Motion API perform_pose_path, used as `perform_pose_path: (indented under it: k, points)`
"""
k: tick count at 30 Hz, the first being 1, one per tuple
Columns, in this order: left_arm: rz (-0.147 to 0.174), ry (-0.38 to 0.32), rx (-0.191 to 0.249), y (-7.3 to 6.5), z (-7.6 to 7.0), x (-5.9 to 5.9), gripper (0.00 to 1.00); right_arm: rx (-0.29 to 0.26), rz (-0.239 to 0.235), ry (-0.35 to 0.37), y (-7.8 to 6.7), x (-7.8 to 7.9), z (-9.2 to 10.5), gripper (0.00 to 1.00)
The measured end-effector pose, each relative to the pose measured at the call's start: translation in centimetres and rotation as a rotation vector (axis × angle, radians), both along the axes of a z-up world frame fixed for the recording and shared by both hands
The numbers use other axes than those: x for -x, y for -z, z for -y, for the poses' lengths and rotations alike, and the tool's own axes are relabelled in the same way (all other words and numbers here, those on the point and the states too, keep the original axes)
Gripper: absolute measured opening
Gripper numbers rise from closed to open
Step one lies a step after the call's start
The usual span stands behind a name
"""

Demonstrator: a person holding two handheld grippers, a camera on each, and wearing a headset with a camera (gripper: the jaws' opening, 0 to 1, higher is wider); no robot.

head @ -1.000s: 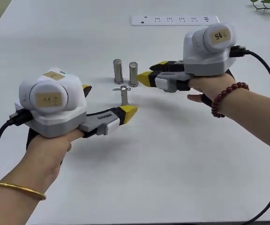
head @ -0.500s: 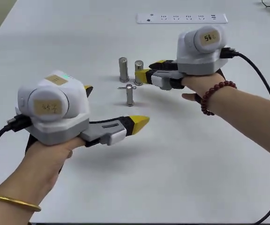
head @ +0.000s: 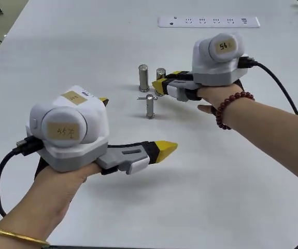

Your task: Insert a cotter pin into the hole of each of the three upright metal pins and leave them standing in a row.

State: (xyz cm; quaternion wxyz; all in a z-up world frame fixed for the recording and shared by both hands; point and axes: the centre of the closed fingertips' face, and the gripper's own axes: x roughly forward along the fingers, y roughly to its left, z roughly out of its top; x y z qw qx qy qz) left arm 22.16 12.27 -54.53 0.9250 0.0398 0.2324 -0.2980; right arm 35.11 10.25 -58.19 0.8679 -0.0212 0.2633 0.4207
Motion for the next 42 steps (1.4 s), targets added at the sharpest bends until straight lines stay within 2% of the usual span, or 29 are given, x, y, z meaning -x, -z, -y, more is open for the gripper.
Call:
perform_pose_path:
  k: [4,12,15,19,23,37,42]
  points:
    - [0.004,-0.003,-0.007,-0.1,-0.4,0.2,0.99,-0.004,-0.007,0.003,0.2,0.0,0.0,0.11]
    - [0.005,0.000,-0.015,-0.1,-0.6,0.5,0.98,0.013,0.009,-0.018,0.2,0.0,-0.1,0.10]
    - [0.006,0.000,-0.014,-0.2,-0.6,0.6,0.98,0.031,0.024,-0.026,0.3,0.0,0.0,0.09]
    - [0.013,0.002,-0.035,-0.2,-0.7,0.7,0.98,0.053,0.037,-0.030,0.3,0.0,0.0,0.09]
    - [0.015,0.004,-0.029,-0.3,-0.6,0.8,0.99,0.087,0.057,-0.039,0.1,0.0,-0.3,0.08]
    - [0.012,-0.019,-0.026,-0.7,-1.2,1.1,0.98,0.121,0.086,-0.017,-0.4,0.8,1.5,0.08]
    - [0.017,-0.020,-0.025,-0.9,-1.2,1.3,0.98,0.134,0.091,-0.010,-0.5,1.8,2.4,0.08]
